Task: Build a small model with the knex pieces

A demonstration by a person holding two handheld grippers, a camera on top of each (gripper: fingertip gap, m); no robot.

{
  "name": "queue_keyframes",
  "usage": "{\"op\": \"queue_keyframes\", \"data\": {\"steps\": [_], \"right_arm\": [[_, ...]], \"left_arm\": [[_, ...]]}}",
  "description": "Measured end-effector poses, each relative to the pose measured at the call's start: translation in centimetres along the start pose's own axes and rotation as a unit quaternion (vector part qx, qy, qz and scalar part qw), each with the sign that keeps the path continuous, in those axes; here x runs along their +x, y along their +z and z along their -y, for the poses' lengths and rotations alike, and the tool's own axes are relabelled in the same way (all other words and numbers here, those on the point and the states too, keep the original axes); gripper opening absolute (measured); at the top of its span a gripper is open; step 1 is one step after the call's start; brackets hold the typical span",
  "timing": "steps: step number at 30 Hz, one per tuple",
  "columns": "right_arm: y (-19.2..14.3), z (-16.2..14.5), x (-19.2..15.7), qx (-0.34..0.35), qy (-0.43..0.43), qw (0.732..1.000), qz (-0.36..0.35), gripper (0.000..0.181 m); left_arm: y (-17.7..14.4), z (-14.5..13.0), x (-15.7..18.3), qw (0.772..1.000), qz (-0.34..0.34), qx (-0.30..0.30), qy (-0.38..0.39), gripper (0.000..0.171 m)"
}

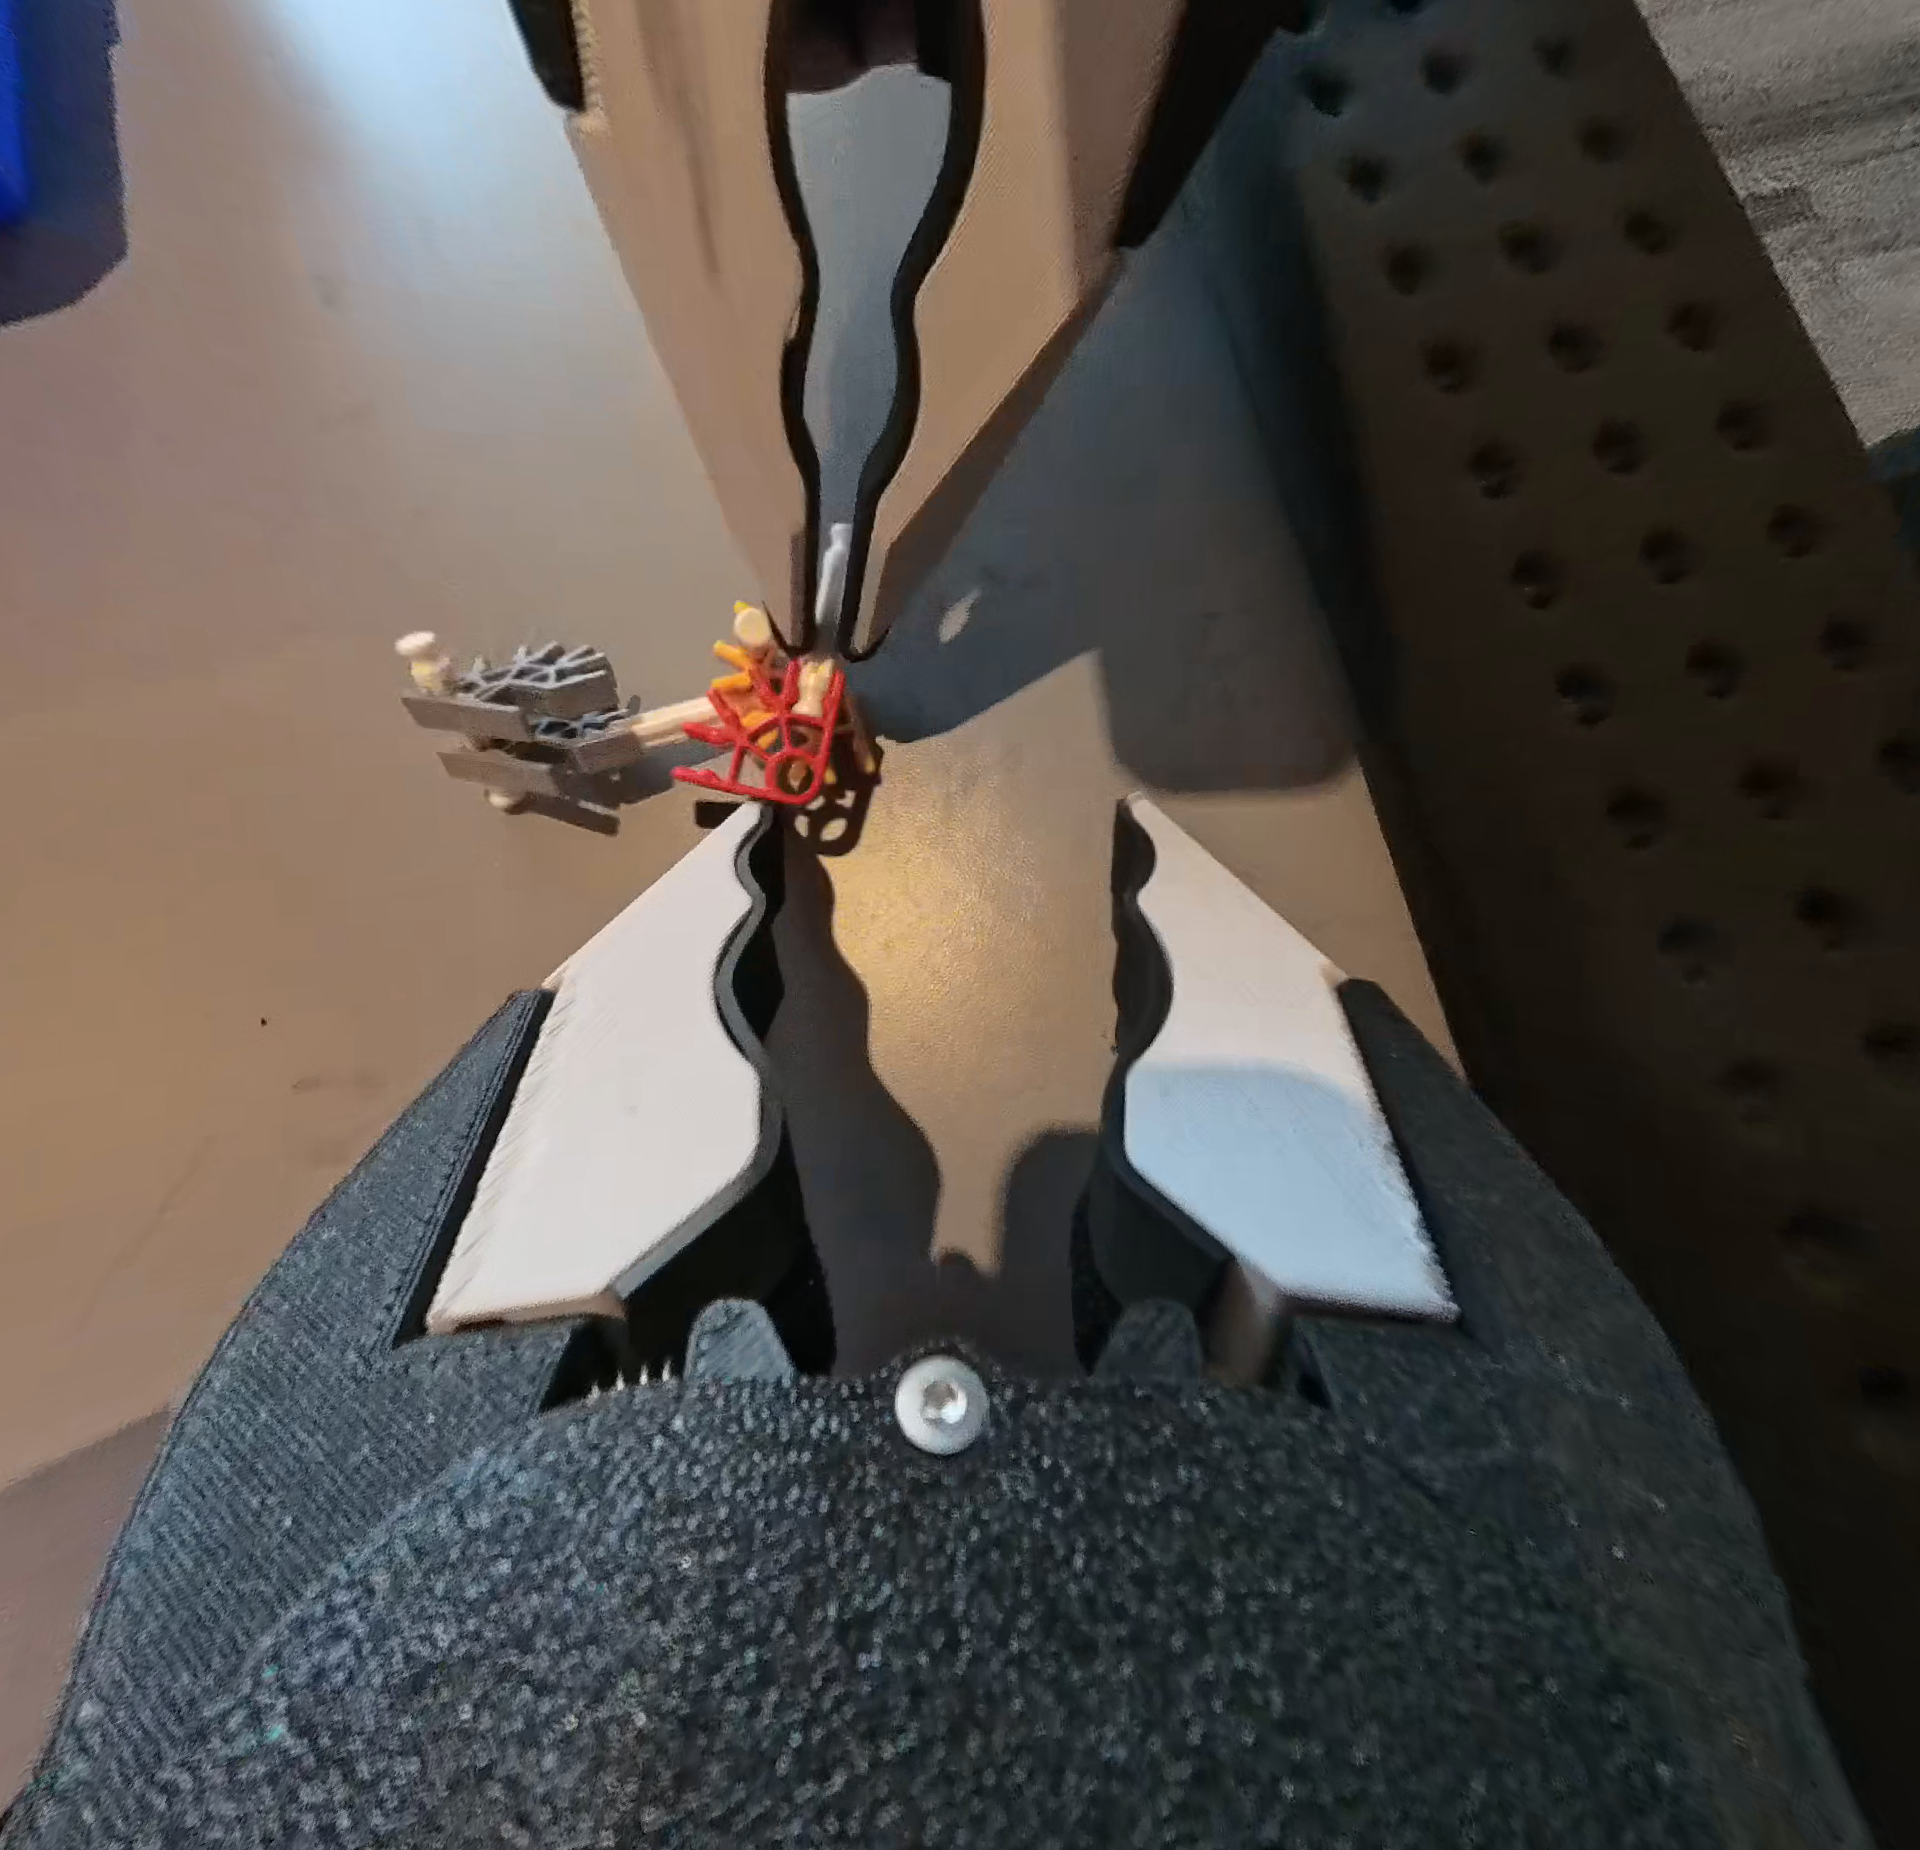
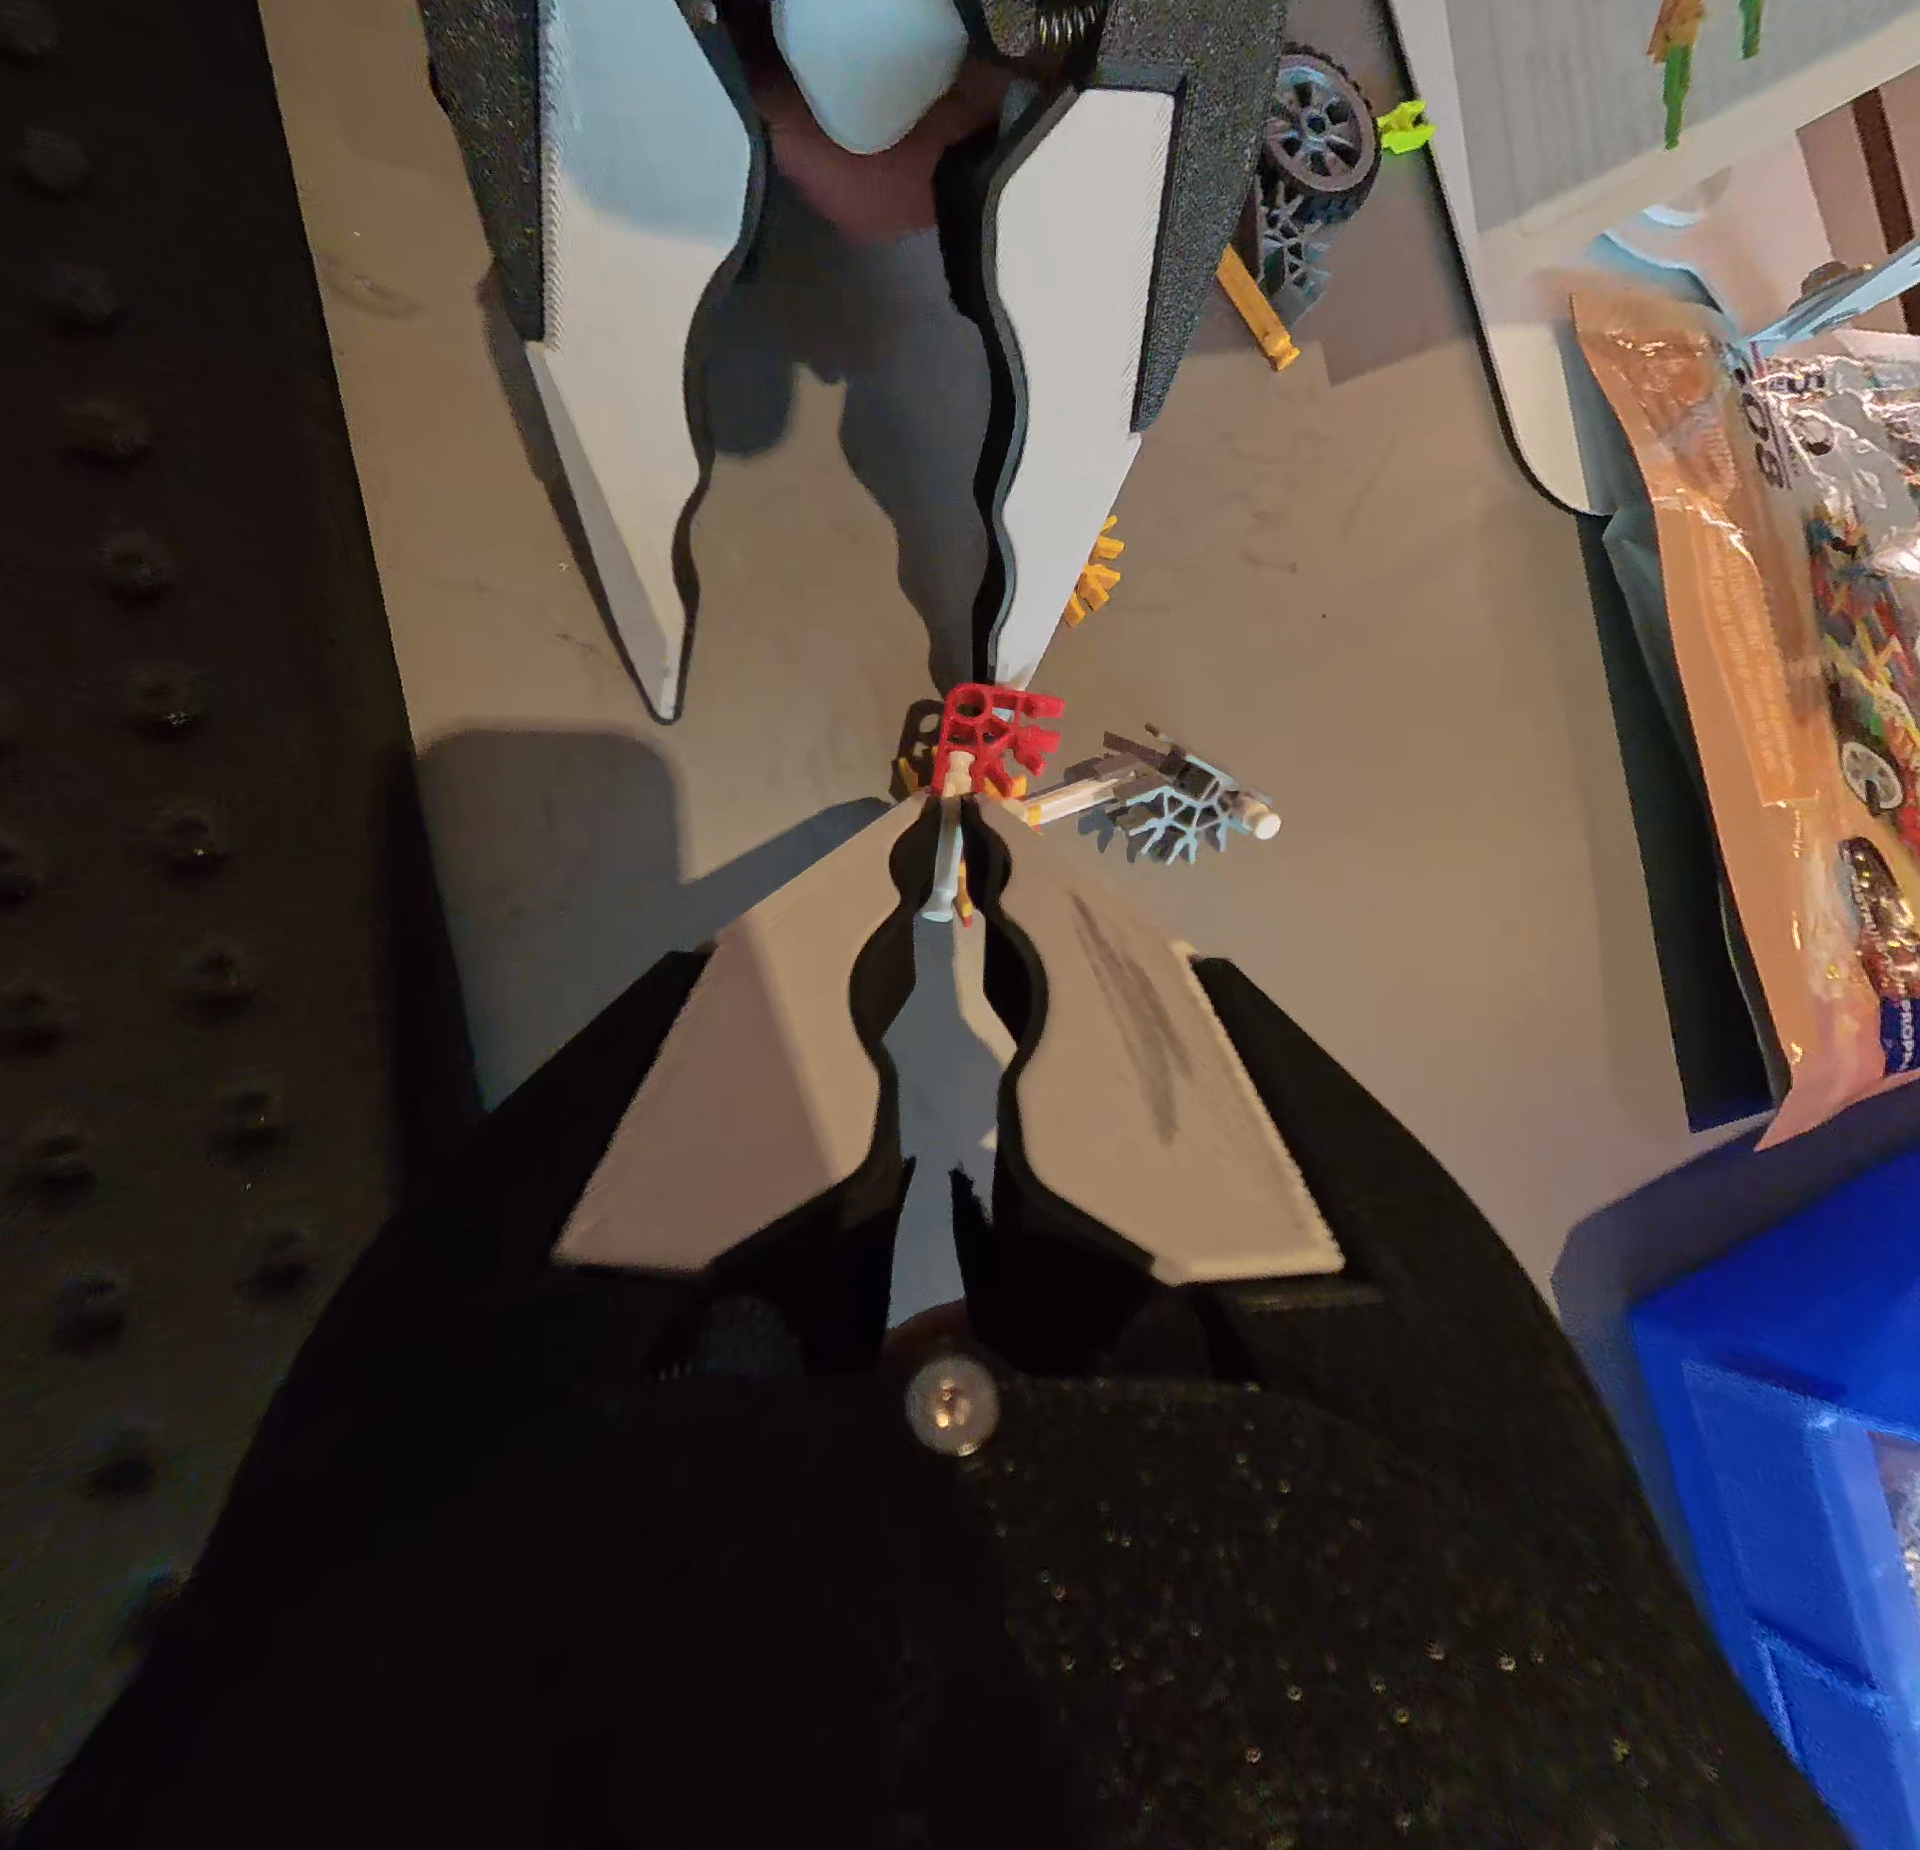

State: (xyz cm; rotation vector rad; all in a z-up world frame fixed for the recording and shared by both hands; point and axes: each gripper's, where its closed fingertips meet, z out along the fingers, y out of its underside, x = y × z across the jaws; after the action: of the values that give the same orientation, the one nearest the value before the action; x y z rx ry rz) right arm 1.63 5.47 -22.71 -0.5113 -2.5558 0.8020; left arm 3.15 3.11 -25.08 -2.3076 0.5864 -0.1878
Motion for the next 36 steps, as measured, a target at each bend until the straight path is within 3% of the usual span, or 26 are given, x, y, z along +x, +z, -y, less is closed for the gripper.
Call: {"op": "queue_keyframes", "data": {"steps": [7,25,36], "right_arm": [[-0.9,-0.8,-0.6,-0.01,0.002,1.0,0.009,0.003],[-1.1,-1.7,-0.5,-0.027,-0.02,0.999,0.031,0.003],[-1.5,-1.4,-0.6,-0.02,-0.045,0.998,0.049,0.003]], "left_arm": [[-0.7,1.2,-1.5,0.998,0.041,0.035,0.013,0.061],[0.5,2.6,-3.5,0.989,0.107,0.014,0.099,0.048],[0.7,2.6,-3.3,0.991,0.096,0.021,0.094,0.051]]}}
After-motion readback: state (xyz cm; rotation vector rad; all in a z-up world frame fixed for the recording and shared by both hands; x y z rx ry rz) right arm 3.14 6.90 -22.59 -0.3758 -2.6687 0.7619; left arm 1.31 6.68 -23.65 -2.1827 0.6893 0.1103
